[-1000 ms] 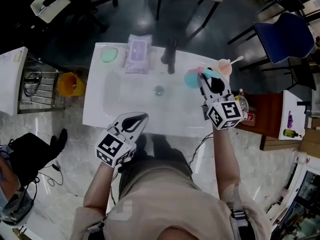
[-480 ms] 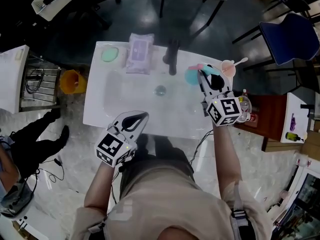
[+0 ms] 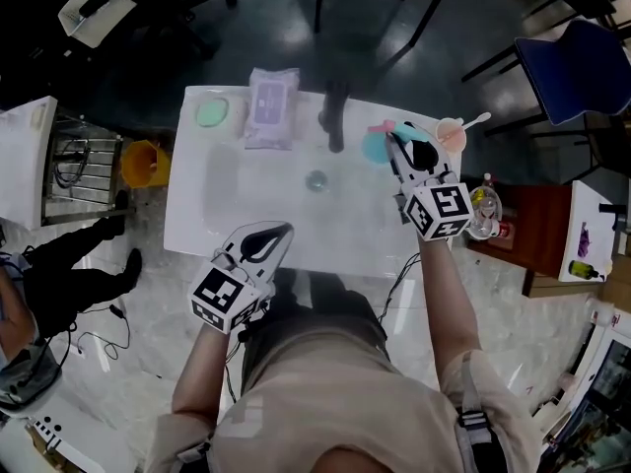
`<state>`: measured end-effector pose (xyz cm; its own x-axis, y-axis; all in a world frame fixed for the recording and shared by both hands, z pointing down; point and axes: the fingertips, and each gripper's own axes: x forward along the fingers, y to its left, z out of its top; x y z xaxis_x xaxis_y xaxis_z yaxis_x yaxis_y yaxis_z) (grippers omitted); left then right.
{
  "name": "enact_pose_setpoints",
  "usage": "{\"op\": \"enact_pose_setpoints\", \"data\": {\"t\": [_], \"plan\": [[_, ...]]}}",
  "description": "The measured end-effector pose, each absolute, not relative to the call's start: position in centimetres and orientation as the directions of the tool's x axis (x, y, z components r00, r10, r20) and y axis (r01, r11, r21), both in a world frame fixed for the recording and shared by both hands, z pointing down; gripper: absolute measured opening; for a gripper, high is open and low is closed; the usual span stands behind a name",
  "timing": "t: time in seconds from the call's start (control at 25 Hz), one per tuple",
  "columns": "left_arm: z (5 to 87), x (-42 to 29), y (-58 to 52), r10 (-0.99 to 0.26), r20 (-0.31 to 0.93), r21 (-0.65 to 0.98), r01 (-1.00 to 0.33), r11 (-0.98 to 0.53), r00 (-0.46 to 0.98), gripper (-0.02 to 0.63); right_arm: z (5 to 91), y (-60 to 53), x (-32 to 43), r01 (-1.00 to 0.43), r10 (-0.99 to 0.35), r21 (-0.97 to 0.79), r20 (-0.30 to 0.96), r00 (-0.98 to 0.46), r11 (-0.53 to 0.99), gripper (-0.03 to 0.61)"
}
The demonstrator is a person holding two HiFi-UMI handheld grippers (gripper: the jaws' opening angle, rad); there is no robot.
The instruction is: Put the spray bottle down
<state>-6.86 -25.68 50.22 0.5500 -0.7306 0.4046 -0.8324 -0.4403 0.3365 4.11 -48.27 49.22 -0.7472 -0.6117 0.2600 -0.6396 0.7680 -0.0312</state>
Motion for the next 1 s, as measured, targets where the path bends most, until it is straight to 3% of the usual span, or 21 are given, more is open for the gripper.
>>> {"op": "enact_pose_setpoints", "data": {"t": [1.0], "plan": [[50.7, -6.5, -26.9, -0.719, 0.464, 0.303, -0.856, -0.419, 0.516, 0.009, 50.3, -50.3, 3.1, -0.615, -0.596, -0.059, 0.190, -0.780, 0.786, 0.158]]}}
